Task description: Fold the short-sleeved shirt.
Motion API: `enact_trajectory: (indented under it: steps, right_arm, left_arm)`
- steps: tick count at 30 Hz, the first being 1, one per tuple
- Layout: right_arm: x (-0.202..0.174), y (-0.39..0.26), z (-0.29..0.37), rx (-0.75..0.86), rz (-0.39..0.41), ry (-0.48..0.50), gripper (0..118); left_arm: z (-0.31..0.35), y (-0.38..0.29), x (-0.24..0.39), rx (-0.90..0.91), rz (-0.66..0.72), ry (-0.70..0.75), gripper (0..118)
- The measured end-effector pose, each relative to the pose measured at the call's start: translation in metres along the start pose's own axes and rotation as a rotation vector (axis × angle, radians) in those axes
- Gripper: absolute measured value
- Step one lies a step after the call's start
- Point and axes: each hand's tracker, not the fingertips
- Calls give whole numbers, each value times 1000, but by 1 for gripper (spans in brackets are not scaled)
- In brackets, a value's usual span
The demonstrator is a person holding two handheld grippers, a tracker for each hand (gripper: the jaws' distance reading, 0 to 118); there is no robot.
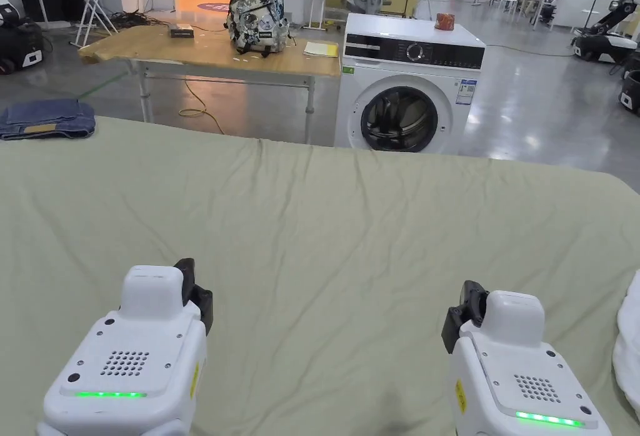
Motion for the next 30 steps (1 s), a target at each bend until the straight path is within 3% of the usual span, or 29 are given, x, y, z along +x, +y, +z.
enact_trajectory:
  steps: [3, 4, 5, 6, 7, 9, 12, 15, 19, 28, 30]
  right_arm:
    - [-3, 0, -1, 5, 18, -6, 2]
    - [-6, 0, -2, 7, 26, -11, 11]
    - [-8, 0, -2, 7, 33, -17, 27]
    - [-10, 0, -3, 5, 40, -19, 50]
    - [-11, 0, -4, 6, 43, -21, 62]
    - [-13, -2, -3, 14, 50, -26, 70]
    - [-15, -4, -2, 33, 65, -45, 71]
    - [-15, -4, -3, 34, 75, -50, 84]
    - [-15, -3, -2, 43, 86, -52, 90]
    - [-16, 4, -2, 50, 62, -11, 91]
    - [-19, 7, -3, 40, 63, -61, 91]
  left_arm:
    - [-2, 2, -1, 5, 5, -1, 0]
    - [-2, 4, -2, 0, 7, -4, 4]
    - [-3, 3, -2, 2, 8, 1, 14]
    - [-3, 3, -2, 4, 10, 4, 30]
    - [-4, 3, -3, 7, 13, -1, 45]
    - [-6, 3, -5, 6, 21, -3, 73]
    - [-4, 3, -8, 21, 34, -3, 76]
    - [-5, 5, -8, 27, 37, 5, 81]
    - [-5, 6, -10, 33, 29, 4, 82]
    - [-5, 8, -8, 25, 5, -8, 82]
    - [-4, 9, -5, 27, -6, -17, 82]
